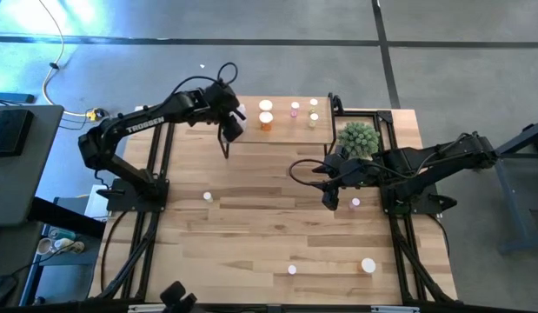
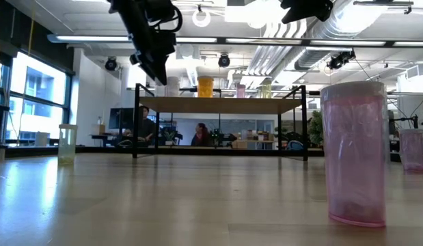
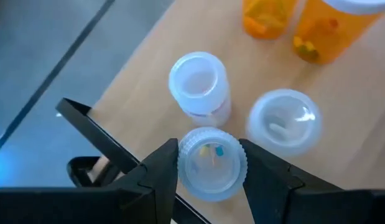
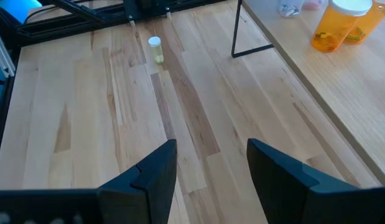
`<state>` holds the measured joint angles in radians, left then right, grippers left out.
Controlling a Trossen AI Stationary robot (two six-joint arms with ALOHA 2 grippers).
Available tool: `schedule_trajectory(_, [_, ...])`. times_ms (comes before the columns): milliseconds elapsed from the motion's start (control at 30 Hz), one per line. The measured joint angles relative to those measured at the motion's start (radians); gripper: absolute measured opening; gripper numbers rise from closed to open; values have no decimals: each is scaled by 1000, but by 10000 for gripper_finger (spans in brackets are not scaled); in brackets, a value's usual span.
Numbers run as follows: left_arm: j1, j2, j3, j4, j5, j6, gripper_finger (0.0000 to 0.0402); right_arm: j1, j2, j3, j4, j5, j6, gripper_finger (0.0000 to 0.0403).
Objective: Pick and place medicine bottles onto shelf by color
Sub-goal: Put the transparent pill bottle aligned with the other transparent pill bottles on the shelf
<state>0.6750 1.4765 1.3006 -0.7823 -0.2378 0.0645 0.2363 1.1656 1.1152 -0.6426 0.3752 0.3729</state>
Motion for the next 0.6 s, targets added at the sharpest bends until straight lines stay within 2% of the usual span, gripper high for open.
schedule_trajectory(433, [20, -12, 0, 23, -29, 0, 145, 0, 0, 0, 0, 0, 3, 186])
schedule_trajectory(600, [21, -31, 83, -54, -35, 0, 145, 0, 0, 0, 0, 0, 4, 186])
